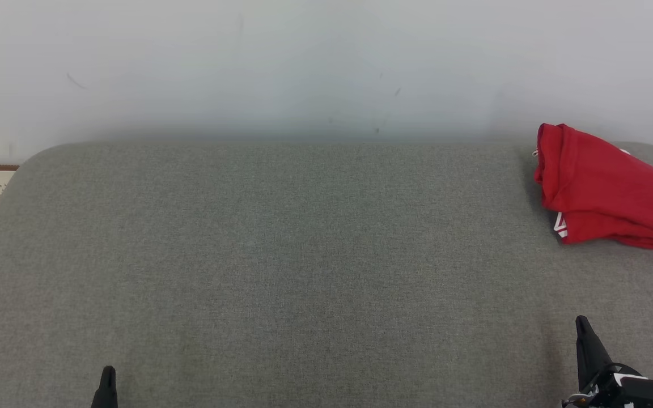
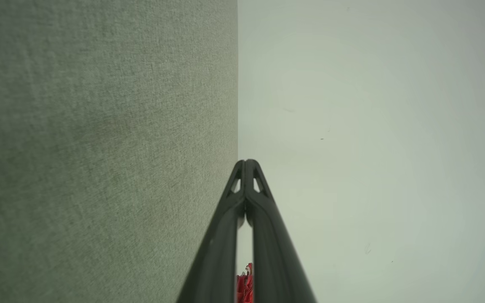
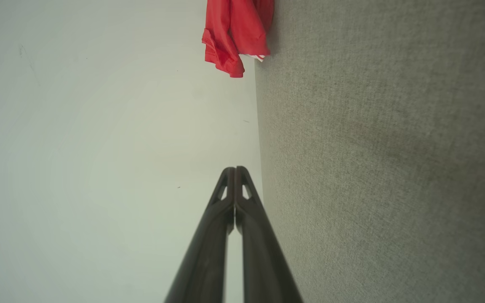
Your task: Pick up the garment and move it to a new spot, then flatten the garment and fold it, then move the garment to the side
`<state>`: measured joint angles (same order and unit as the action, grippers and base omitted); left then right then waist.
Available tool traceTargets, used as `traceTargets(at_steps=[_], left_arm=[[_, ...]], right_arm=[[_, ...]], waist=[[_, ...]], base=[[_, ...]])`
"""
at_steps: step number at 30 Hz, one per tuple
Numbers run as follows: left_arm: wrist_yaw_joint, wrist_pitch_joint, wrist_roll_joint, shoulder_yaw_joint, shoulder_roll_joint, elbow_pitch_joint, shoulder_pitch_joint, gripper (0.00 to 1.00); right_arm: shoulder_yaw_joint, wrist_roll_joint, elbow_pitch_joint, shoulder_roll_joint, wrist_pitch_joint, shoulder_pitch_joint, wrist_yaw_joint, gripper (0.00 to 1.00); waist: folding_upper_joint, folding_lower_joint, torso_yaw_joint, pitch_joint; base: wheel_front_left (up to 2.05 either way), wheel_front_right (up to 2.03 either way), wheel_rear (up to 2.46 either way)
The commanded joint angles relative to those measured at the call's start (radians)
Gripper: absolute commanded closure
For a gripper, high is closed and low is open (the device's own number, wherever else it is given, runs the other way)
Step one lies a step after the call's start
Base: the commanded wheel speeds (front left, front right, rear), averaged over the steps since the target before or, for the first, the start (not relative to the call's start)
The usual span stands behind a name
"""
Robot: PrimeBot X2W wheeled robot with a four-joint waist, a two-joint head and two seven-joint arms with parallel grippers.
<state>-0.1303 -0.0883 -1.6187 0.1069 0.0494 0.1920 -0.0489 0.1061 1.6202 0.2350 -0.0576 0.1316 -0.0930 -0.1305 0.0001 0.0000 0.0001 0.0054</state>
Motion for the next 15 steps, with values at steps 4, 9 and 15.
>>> traceTargets(at_steps=[4,9,15], left_arm=[[-0.003,-0.004,-0.002,0.002,0.002,0.003,-0.011,1.00],[-0.003,-0.004,-0.002,0.002,0.002,0.003,-0.011,1.00],[-0.003,-0.004,-0.002,0.002,0.002,0.003,-0.011,1.00]], right_arm=[[0.002,-0.001,0.000,0.003,0.002,-0.007,0.000,1.00],[0.003,-0.002,0.000,0.003,0.003,-0.007,0.000,1.00],[0.004,-0.003,0.000,0.004,0.004,-0.007,0.000,1.00]], waist=[[-0.0001,0.0000,0.000,0.000],[-0.0001,0.0000,0.000,0.000],[-0.0001,0.0000,0.000,0.000]], base=[[0.00,0.00,0.00],[0.00,0.00,0.00],[0.00,0.00,0.00]])
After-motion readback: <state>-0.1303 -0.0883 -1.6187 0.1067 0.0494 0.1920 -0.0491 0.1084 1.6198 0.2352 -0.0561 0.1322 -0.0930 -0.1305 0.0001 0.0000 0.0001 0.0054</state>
